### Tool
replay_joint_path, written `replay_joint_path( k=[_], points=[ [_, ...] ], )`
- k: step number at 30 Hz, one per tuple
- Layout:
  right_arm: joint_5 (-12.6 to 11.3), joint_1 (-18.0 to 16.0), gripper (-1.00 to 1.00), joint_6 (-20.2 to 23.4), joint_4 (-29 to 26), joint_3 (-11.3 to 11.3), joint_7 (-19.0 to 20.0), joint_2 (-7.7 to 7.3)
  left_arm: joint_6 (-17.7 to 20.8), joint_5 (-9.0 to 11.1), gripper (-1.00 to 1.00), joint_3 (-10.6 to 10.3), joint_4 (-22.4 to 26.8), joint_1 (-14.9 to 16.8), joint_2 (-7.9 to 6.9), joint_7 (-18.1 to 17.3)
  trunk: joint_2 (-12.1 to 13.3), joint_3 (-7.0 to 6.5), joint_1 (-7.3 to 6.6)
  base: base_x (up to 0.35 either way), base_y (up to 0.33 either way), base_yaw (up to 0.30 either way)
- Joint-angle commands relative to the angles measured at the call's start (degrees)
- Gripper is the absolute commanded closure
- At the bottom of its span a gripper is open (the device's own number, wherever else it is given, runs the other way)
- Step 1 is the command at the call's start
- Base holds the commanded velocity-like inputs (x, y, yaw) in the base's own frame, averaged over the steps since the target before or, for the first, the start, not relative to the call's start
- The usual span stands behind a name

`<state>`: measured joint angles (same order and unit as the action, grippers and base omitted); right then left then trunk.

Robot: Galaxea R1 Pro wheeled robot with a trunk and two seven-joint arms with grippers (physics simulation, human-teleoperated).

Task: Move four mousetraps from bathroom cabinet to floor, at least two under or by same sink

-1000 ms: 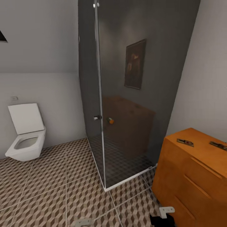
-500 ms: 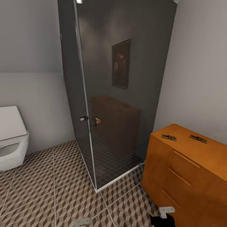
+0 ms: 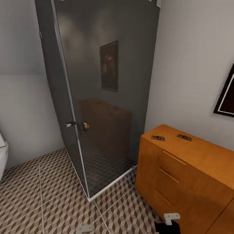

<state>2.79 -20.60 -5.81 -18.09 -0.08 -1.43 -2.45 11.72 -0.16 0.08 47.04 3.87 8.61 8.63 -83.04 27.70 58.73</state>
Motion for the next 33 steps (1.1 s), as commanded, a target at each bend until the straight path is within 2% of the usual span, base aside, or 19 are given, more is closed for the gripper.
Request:
replay_joint_path(
  k=[1,33],
  points=[
    [0.29,-0.05,-1.00,-0.17,0.07,-0.01,-0.15,0.00,0.33,-0.01,-1.00,0.00,0.11,0.00,0.01,0.20,-0.03,0.06,0.00,0.000,0.000,-0.265],
    [0.29,-0.05,-1.00,-0.17,0.07,-0.01,-0.19,0.02,0.32,-0.10,-1.00,0.00,-0.02,0.01,0.01,0.20,-0.03,0.06,0.00,0.000,0.000,-0.265]
  ],
)
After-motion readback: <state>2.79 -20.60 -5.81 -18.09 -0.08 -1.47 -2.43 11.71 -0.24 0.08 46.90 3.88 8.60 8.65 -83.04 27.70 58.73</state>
